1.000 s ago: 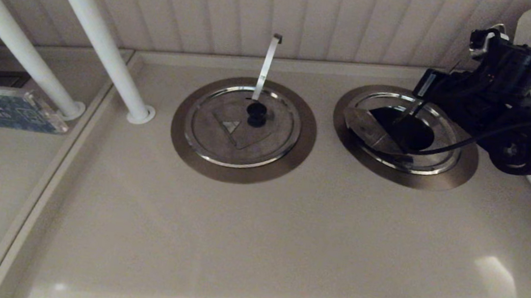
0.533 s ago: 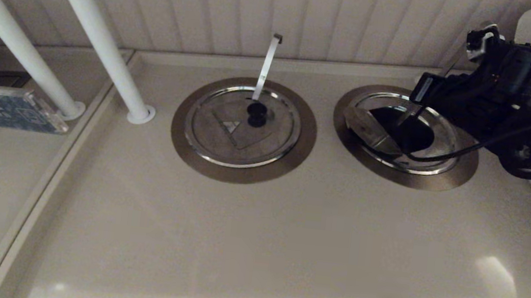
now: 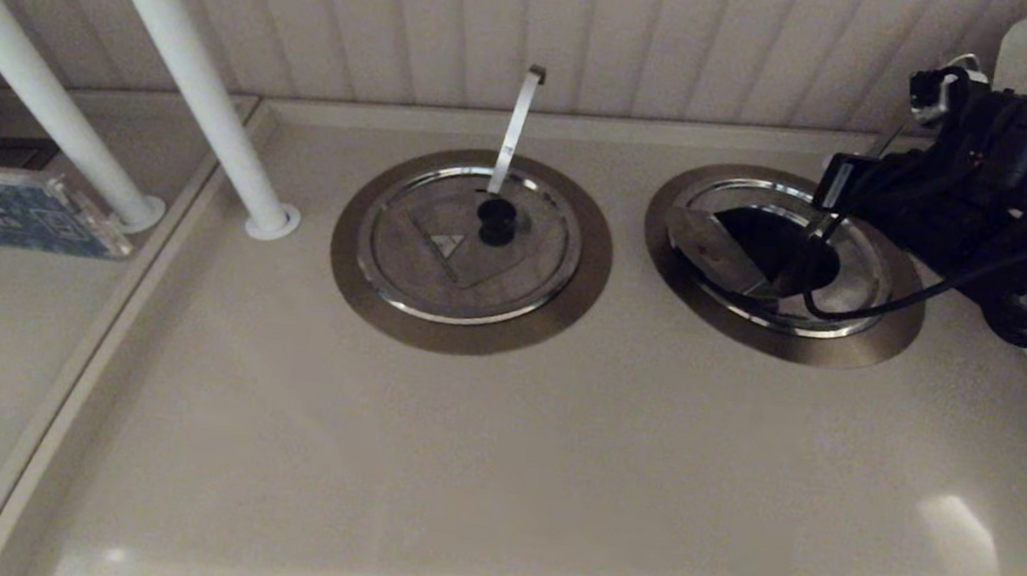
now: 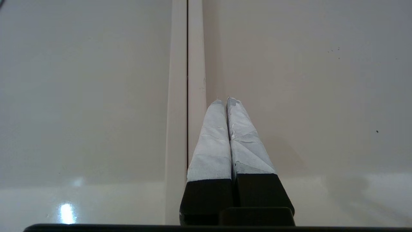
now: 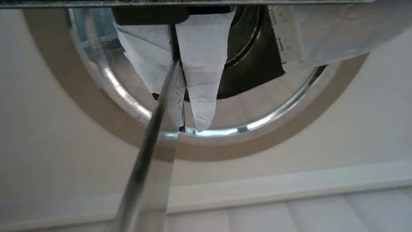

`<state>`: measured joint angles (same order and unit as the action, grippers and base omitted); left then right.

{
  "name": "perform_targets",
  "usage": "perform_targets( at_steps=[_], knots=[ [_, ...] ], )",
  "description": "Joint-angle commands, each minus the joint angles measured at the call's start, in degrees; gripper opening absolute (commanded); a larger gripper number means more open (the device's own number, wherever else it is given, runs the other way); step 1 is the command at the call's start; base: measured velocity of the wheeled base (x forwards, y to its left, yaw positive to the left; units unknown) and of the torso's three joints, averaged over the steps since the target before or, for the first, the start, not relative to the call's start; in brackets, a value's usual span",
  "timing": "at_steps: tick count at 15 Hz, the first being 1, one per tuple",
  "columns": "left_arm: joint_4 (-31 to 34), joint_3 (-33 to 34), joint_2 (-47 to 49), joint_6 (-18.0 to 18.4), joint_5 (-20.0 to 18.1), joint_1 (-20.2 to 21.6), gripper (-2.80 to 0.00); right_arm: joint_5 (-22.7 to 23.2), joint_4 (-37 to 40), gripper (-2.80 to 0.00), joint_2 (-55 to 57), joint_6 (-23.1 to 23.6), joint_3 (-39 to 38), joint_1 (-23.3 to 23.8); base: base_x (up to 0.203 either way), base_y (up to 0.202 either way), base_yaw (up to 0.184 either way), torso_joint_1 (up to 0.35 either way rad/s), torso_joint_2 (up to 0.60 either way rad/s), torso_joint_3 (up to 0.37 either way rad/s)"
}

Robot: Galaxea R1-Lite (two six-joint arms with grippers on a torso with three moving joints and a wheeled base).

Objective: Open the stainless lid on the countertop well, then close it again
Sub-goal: Stir with a spoon

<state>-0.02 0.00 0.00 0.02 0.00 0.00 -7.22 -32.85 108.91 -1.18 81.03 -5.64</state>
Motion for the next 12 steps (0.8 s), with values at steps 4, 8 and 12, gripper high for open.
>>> perform_targets(
  at_steps=[4, 8, 12],
  knots=[
    [-0.1, 0.0, 0.0, 0.1, 0.0, 0.0, -2.8, -3.6, -0.4, -2.8, 5.6, -0.1, 4.0, 0.1, 0.0, 0.0, 0.0, 0.0, 0.0, 0.0],
    [-0.1, 0.0, 0.0, 0.1, 0.0, 0.0, -2.8, -5.8, -0.7, -2.8, 8.0, -0.8, 7.6, 0.4, 0.0, 0.0, 0.0, 0.0, 0.0, 0.0],
    [-0.1, 0.0, 0.0, 0.1, 0.0, 0.0, -2.8, -5.8, -0.3, -2.8, 8.9, -4.4, 9.6, 0.3, 0.0, 0.0, 0.0, 0.0, 0.0, 0.0]
  ],
)
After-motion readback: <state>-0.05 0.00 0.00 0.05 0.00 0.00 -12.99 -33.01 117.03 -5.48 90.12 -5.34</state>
